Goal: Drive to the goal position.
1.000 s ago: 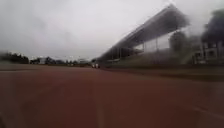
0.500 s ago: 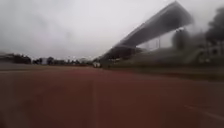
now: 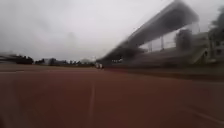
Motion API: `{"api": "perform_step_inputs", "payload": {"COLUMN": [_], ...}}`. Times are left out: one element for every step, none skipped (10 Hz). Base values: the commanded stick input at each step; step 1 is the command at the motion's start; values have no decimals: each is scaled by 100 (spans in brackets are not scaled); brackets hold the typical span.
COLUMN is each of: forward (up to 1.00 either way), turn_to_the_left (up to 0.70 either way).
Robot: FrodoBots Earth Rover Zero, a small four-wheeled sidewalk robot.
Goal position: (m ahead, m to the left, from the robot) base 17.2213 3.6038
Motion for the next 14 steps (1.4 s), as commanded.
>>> {"api": "perform_step_inputs", "payload": {"forward": [100, 100, 100, 100, 100, 100, 100, 100, 100, 100, 100, 100, 100, 100], "turn_to_the_left": [0, 0, 0, 0, 0, 0, 0, 0, 0, 0, 0, 0, 0, 0]}}
